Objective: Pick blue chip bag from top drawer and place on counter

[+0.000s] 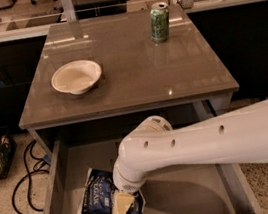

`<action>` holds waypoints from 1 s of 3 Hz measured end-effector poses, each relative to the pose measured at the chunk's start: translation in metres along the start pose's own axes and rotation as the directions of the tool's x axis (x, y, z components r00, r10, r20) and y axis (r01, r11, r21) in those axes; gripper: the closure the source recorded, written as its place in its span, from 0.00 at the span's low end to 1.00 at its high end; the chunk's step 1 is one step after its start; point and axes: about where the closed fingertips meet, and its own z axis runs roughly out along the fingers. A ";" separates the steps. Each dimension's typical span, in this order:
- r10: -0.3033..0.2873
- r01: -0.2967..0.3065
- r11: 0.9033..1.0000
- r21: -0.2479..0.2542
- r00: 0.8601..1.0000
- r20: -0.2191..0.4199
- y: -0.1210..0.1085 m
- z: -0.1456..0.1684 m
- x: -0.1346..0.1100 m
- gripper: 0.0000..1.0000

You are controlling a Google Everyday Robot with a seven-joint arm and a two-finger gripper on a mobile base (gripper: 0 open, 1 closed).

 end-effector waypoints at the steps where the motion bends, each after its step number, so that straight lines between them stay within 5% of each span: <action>1: -0.002 0.002 1.000 0.000 1.000 0.000 0.000 0.000 0.000 0.39; 3: -0.007 0.007 1.000 0.002 1.000 -0.001 0.001 -0.001 -0.001 0.85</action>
Offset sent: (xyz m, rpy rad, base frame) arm -0.0003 0.0005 -0.0001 0.0003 -0.0006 0.0020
